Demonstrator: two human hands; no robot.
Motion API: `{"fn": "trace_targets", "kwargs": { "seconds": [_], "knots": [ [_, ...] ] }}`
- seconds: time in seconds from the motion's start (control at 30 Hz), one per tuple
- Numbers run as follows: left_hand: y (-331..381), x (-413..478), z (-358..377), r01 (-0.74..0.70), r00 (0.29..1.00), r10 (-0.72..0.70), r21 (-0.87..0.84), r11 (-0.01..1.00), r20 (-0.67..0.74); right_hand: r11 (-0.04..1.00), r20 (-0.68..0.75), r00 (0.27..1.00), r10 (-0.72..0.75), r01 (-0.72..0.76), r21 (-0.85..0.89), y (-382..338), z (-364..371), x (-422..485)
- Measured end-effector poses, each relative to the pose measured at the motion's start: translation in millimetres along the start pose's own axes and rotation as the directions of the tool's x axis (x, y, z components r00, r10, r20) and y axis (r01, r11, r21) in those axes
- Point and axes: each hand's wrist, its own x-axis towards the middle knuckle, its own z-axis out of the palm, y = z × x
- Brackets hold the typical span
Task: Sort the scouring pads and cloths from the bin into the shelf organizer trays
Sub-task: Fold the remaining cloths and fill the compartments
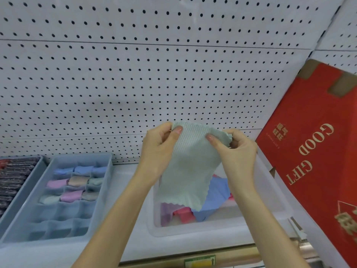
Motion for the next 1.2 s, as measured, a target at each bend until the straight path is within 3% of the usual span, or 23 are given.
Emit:
{"fn": "trace_targets", "kwargs": {
  "seconds": [0.17, 0.47, 0.6, 0.83, 1.2],
  "knots": [
    [-1.1, -11.9, 16.3, -0.108, 0.99, 0.12, 0.154, 0.982, -0.076, 0.983, -0.054, 0.99, -0.134, 0.125, -0.136, -0.2, 4.6, -0.9],
    [0.7, -17.0, 33.6, -0.09, 0.983, 0.095, 0.037, 0.995, -0.16, 1.0, 0.183, 0.983, 0.011, -0.016, 0.025, -18.3, 11.5, -5.6],
    [0.3, -20.7, 33.8, -0.113, 0.979, 0.126, 0.083, 0.99, -0.163, 0.999, 0.215, 0.976, 0.017, -0.023, 0.025, -22.6, 11.9, -8.3],
    [-2.4, -27.8, 33.2, -0.184, 0.969, 0.206, 0.154, 0.971, -0.137, 0.971, 0.213, 0.971, 0.11, -0.151, 0.187, -28.7, 8.6, -10.0],
    [-9.7, -34.1, 33.9, -0.126, 0.991, 0.126, -0.008, 0.992, -0.033, 0.975, 0.246, 0.964, 0.1, -0.144, 0.167, -28.7, -1.1, -9.1]
  ]
}}
